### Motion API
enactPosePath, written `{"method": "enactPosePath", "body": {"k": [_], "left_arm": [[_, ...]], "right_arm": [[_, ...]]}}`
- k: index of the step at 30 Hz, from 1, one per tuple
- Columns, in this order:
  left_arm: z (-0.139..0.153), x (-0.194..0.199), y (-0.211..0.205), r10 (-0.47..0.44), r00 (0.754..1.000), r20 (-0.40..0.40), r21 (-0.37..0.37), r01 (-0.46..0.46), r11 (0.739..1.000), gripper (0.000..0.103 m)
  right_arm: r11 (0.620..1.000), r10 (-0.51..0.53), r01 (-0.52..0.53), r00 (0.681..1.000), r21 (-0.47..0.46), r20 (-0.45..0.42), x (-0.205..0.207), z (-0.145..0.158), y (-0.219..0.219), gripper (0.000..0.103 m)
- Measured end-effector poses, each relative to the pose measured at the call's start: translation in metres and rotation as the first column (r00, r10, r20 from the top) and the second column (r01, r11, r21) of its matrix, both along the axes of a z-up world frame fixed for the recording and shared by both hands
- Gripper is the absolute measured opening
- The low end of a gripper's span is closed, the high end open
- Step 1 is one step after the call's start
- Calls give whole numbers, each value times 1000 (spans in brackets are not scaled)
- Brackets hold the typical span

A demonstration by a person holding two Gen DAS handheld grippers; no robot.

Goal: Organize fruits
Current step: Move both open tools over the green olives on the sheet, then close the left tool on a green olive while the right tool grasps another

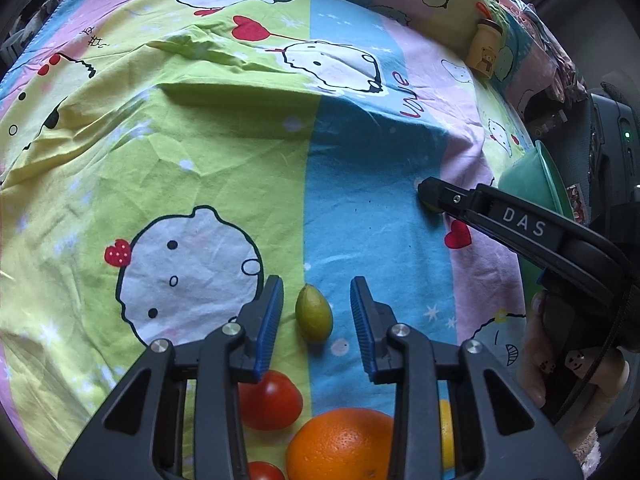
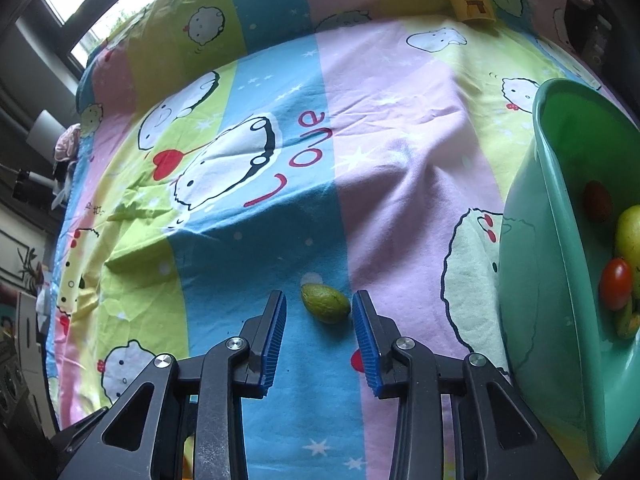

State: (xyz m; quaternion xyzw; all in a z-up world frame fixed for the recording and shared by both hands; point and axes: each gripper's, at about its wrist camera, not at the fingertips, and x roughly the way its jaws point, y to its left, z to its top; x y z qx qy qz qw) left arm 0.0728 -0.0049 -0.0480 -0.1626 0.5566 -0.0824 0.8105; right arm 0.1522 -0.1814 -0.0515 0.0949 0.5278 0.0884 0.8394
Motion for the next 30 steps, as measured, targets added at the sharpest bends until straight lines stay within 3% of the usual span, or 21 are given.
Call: {"method": "enactPosePath", "body": {"k": [13, 17, 20, 30], "left_arm": [[0, 0, -7, -25, 1000, -4, 11, 25, 1000, 29], [0, 0, -9, -30, 1000, -1, 29, 30, 999, 28], [0, 0, -9, -26, 1000, -4, 25, 26, 999, 18], [-3, 0, -11, -24, 1000, -3, 18, 24, 1000, 18]], "right_arm": [[999, 4, -4, 1000, -52, 5, 5, -5, 7, 28], [999, 6, -6, 1000, -52, 6, 5, -5, 7, 27], [999, 4, -4, 1000, -52, 7, 5, -5, 8, 27], [1000, -4, 4, 1000, -31, 5, 4, -5, 4, 27]]}}
